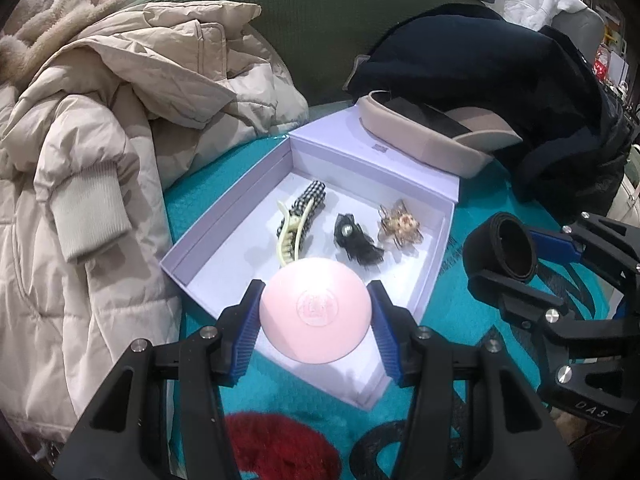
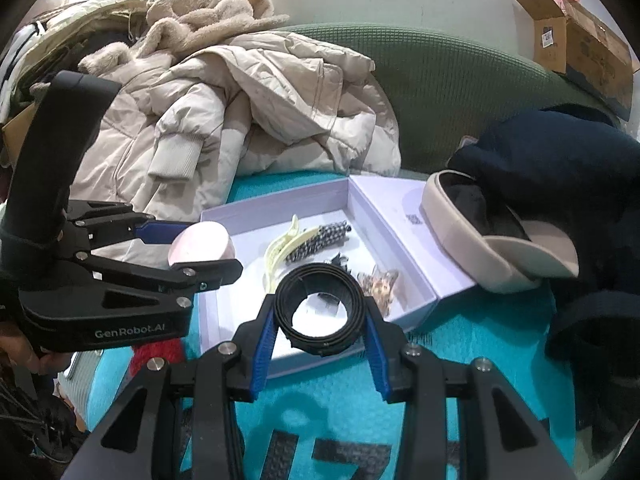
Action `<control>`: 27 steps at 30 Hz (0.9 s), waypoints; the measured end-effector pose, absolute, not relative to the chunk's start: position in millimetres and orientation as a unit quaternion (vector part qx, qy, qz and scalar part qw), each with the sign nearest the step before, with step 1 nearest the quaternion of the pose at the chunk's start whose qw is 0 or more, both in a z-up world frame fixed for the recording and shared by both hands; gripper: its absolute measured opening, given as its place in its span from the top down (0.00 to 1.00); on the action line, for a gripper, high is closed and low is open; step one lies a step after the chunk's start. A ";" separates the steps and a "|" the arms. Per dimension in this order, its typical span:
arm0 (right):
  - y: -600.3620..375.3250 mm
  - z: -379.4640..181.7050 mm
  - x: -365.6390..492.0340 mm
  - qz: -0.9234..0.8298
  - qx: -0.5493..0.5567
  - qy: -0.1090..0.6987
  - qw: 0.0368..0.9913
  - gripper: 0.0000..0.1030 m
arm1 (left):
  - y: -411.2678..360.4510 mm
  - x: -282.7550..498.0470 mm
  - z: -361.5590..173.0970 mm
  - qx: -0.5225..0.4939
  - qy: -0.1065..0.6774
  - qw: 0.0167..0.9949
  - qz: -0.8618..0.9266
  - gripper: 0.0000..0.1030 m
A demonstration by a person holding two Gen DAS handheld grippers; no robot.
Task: Organize objects
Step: 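Carry the pink compact and coiled black band over the lavender box with both tools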
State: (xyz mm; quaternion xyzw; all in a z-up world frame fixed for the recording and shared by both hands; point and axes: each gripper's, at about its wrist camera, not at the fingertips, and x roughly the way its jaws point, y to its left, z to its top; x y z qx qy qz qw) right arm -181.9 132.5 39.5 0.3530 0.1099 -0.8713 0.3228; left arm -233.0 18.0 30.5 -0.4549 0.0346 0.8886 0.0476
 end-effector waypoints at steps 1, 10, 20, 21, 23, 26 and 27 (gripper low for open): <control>131.8 40.4 -185.1 -0.872 0.352 0.109 0.324 0.60 | 17.7 -236.6 31.0 -0.454 0.035 0.048 0.889 0.52; 116.4 43.2 -215.9 -0.867 0.350 0.119 0.333 0.60 | 4.5 -272.5 29.5 -0.452 0.035 0.034 0.891 0.52; 98.4 17.1 -245.1 -0.856 0.357 0.130 0.350 0.60 | -7.5 -304.8 5.1 -0.462 0.043 0.010 0.886 0.52; 97.7 14.3 -247.8 -0.855 0.360 0.128 0.351 0.60 | -8.1 -306.8 1.9 -0.464 0.042 0.008 0.885 0.52; 96.5 7.9 -254.3 -0.854 0.366 0.120 0.350 0.60 | -9.4 -312.1 -5.5 -0.467 0.039 0.006 0.883 0.52; 93.8 -2.4 -262.4 -0.853 0.372 0.114 0.347 0.60 | -8.4 -318.0 -16.3 -0.473 0.040 0.000 0.880 0.52; 93.1 -5.7 -264.3 -0.852 0.374 0.113 0.348 0.61 | -7.7 -319.8 -19.3 -0.475 0.042 -0.001 0.879 0.52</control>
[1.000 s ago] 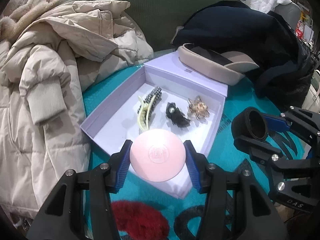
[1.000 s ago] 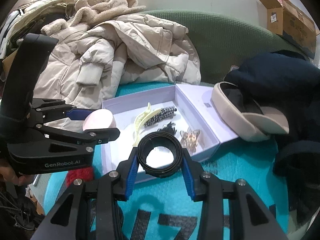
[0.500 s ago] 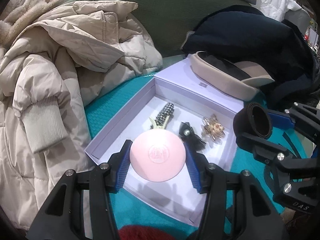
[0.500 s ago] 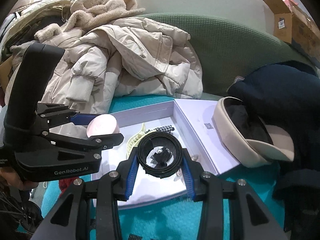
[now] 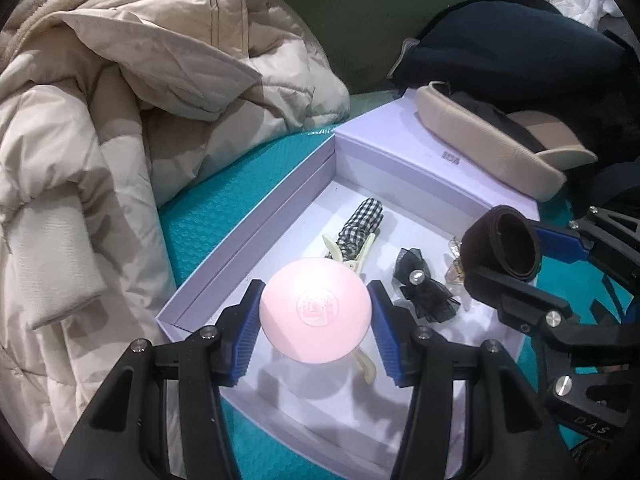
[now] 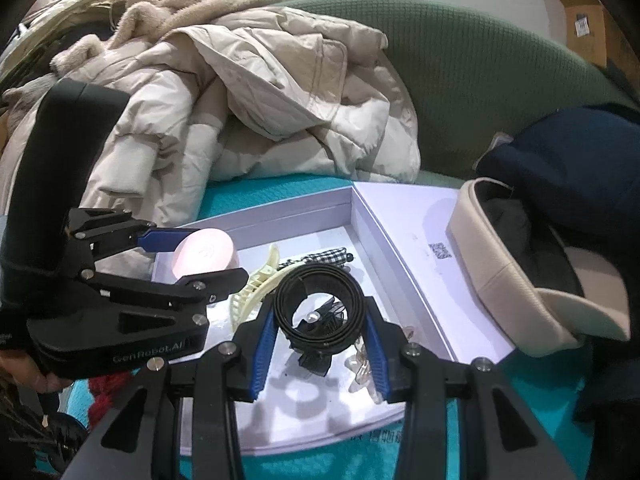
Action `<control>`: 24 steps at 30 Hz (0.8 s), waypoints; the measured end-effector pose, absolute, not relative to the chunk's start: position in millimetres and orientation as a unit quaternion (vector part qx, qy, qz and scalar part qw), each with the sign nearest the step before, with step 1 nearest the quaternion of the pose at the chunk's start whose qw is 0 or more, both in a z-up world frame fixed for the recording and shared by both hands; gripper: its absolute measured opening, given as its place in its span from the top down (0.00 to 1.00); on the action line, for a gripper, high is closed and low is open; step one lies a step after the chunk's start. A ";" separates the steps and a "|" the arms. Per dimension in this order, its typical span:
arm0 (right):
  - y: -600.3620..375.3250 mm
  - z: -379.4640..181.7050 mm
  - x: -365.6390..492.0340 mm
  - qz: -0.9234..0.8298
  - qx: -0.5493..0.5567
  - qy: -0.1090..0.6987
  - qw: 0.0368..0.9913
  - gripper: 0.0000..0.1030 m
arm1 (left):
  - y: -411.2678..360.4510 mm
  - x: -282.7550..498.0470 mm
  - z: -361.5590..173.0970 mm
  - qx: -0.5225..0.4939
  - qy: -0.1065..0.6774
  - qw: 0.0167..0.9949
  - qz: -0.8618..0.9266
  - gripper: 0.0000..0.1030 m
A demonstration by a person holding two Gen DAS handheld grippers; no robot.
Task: Organize objects
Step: 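Carry the pink compact and coiled black band over the lavender box with both tools, then open the left tool dropping the pink compact while the right tool releases the black band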
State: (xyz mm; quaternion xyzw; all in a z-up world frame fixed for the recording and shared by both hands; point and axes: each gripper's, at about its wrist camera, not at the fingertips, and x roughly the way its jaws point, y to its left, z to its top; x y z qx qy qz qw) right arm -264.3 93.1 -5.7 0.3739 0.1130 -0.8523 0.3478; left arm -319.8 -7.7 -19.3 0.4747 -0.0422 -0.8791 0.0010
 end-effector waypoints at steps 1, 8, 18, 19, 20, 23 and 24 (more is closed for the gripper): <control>92.2 -8.1 -265.7 -0.851 0.376 0.113 0.349 0.60 | -7.0 -321.1 -21.9 0.476 -0.044 0.002 -0.878 0.52; 92.2 -20.7 -274.9 -0.852 0.383 0.119 0.337 0.60 | -7.3 -332.3 -40.1 0.487 -0.040 0.002 -0.873 0.52; 93.1 -41.0 -285.6 -0.849 0.405 0.121 0.317 0.60 | -0.1 -341.4 -58.7 0.495 -0.048 -0.001 -0.867 0.52; 93.2 -42.5 -286.5 -0.849 0.407 0.121 0.316 0.60 | -0.1 -342.3 -60.0 0.497 -0.047 -0.001 -0.867 0.52; 93.2 -44.1 -287.6 -0.849 0.408 0.121 0.314 0.60 | 0.2 -343.4 -61.9 0.499 -0.049 0.000 -0.865 0.52; 91.8 -50.5 -289.8 -0.847 0.414 0.125 0.310 0.60 | -0.9 -346.2 -68.5 0.504 -0.051 0.003 -0.862 0.51; 91.1 -52.0 -290.1 -0.848 0.412 0.128 0.308 0.60 | -1.2 -346.9 -70.1 0.504 -0.053 0.006 -0.862 0.51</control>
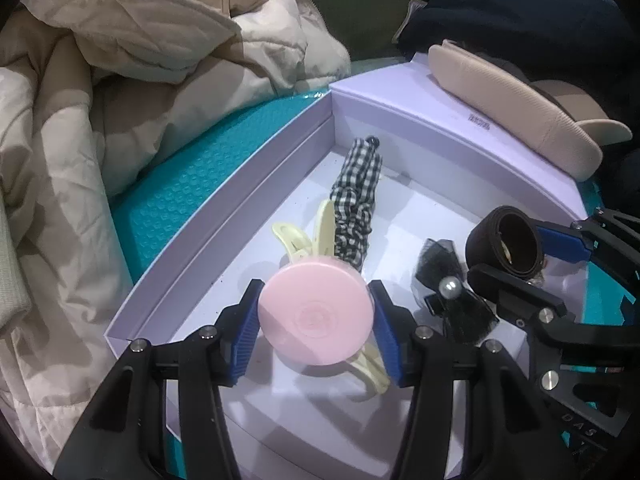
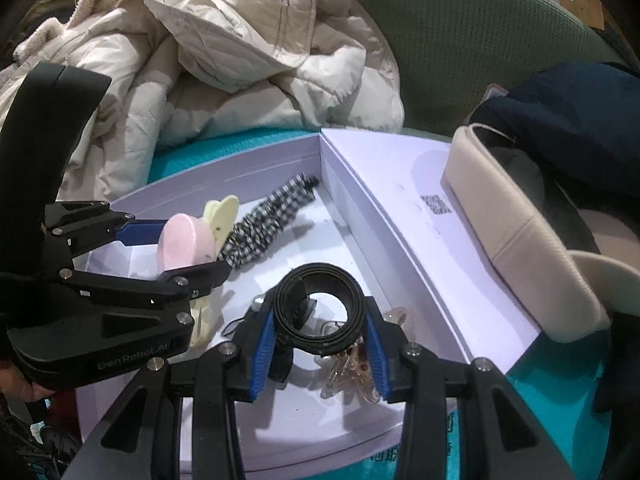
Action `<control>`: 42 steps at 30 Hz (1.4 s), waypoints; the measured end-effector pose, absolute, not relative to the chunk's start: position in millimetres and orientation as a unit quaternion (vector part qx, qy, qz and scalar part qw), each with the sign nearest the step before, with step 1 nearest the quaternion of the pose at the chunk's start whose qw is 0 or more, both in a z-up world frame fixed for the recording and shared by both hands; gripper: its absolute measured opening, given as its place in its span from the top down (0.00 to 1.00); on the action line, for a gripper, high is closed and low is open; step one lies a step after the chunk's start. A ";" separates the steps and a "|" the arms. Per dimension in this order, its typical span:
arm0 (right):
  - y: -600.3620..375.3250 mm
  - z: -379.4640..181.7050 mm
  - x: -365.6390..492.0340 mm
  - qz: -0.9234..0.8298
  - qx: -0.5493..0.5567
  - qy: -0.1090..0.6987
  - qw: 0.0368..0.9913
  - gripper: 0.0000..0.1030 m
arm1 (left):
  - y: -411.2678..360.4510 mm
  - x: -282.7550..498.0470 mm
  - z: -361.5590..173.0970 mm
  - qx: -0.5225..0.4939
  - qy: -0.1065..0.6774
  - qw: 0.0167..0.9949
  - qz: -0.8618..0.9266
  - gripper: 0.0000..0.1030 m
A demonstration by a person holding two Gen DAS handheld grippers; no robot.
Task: Organize objects
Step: 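Open the left tool dropping the pink compact while the right tool releases the black band, then withdraw both tools from the box back toward the red scrunchie and black strap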
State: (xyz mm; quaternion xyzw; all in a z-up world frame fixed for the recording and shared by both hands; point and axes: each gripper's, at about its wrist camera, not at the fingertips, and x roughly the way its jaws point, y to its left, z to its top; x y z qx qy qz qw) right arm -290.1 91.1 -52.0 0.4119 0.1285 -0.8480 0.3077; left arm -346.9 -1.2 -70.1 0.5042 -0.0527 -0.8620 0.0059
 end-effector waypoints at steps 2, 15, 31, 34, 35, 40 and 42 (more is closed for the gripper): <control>90.3 -52.5 -290.6 -0.849 0.411 0.133 0.305 0.60 | -2.7 -349.3 -73.7 0.507 -0.054 0.013 -0.860 0.51; 88.8 -54.1 -294.3 -0.850 0.411 0.134 0.301 0.60 | 0.6 -349.7 -82.6 0.524 -0.054 0.012 -0.850 0.52; 94.9 -33.2 -282.2 -0.859 0.394 0.140 0.296 0.51 | -8.9 -327.3 -53.5 0.516 -0.044 0.024 -0.855 0.52; 99.9 -20.9 -278.4 -0.864 0.388 0.125 0.295 0.51 | -11.2 -321.1 -42.9 0.511 -0.041 0.024 -0.858 0.52; 101.1 -16.8 -276.9 -0.865 0.387 0.121 0.295 0.51 | -11.4 -319.6 -38.8 0.508 -0.037 0.023 -0.860 0.52; 104.9 5.2 -267.0 -0.870 0.380 0.118 0.292 0.51 | -11.1 -312.2 -17.6 0.497 -0.035 0.020 -0.867 0.52; 107.0 16.0 -261.7 -0.874 0.374 0.118 0.288 0.51 | -11.2 -309.8 -8.9 0.494 -0.034 0.021 -0.869 0.52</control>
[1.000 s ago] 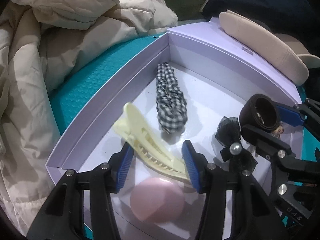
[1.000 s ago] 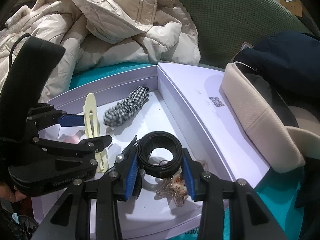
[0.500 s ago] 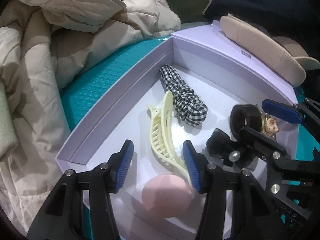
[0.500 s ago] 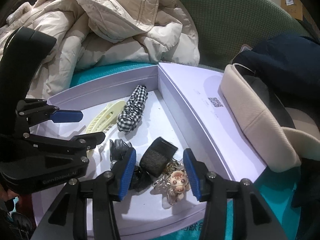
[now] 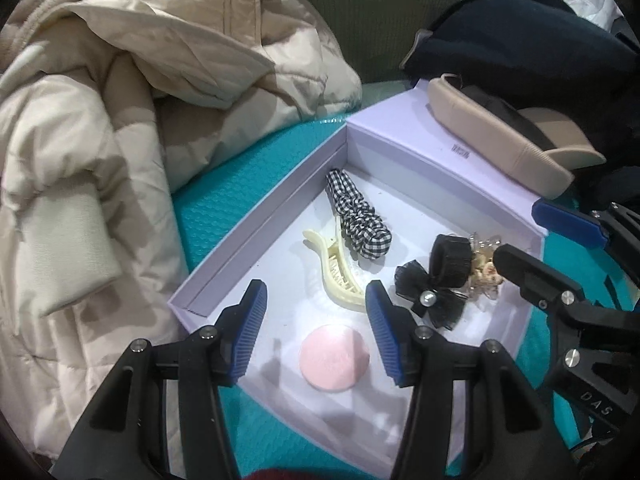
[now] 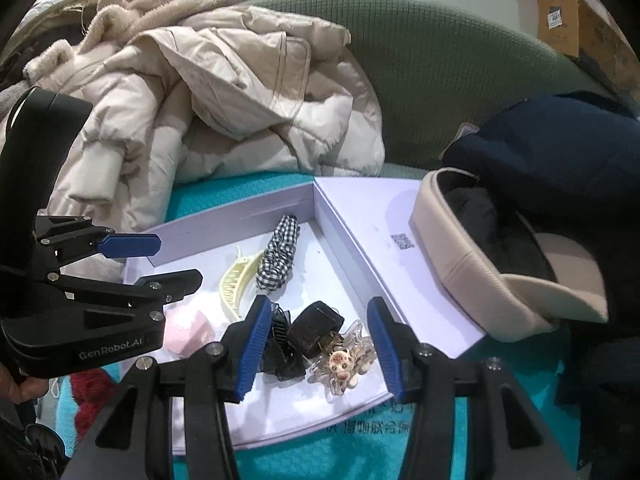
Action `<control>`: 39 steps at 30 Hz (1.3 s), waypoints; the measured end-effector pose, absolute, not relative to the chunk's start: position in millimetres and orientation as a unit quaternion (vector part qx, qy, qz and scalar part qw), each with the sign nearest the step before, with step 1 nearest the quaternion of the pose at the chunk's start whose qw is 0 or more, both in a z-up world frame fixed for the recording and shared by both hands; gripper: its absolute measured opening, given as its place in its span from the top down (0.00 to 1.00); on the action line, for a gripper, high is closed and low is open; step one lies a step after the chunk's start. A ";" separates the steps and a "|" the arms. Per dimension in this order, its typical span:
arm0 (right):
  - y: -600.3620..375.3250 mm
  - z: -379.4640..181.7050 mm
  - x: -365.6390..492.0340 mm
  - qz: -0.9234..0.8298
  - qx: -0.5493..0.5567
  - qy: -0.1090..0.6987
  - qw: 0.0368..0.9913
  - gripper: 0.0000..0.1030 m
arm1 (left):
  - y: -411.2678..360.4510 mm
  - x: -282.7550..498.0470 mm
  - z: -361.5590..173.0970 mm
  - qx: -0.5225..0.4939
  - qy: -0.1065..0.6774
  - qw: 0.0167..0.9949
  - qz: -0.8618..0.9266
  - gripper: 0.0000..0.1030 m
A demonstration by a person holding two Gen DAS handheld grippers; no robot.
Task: Organize objects
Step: 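Withdraw both tools from the box back toward the red scrunchie and black strap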
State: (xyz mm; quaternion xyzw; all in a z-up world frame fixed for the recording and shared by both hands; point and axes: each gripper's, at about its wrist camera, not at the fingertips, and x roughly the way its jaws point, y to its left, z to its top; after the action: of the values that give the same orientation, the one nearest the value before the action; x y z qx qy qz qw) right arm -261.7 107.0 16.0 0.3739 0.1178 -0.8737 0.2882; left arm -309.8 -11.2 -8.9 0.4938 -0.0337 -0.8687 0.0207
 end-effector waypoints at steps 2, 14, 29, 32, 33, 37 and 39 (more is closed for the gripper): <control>109.1 25.3 -256.3 -0.877 0.369 0.117 0.286 0.51 | -12.3 -304.5 1.7 0.489 -0.030 0.021 -0.872 0.52; 123.0 81.3 -212.1 -0.892 0.339 0.122 0.273 0.51 | -12.2 -262.2 65.4 0.455 -0.026 0.019 -0.890 0.47; 137.6 121.2 -151.0 -0.901 0.315 0.127 0.269 0.51 | -3.9 -195.8 117.3 0.423 -0.028 0.028 -0.905 0.40; 140.1 121.5 -139.0 -0.901 0.314 0.130 0.268 0.51 | -1.9 -182.3 120.6 0.422 -0.028 0.026 -0.906 0.39; 140.9 121.1 -134.1 -0.901 0.314 0.131 0.268 0.51 | -1.1 -178.4 121.1 0.422 -0.028 0.026 -0.906 0.39; 144.8 119.7 -120.1 -0.901 0.313 0.133 0.268 0.51 | 2.9 -161.5 122.5 0.420 -0.027 0.024 -0.907 0.36; 146.2 119.0 -112.3 -0.901 0.312 0.133 0.269 0.51 | 4.8 -151.3 121.9 0.420 -0.025 0.023 -0.907 0.35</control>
State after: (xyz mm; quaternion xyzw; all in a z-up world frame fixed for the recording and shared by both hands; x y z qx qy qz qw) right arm -112.3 146.2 119.0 0.3121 0.1332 -0.9014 0.2690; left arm -151.3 4.8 121.9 0.4196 -0.0254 -0.9071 0.0227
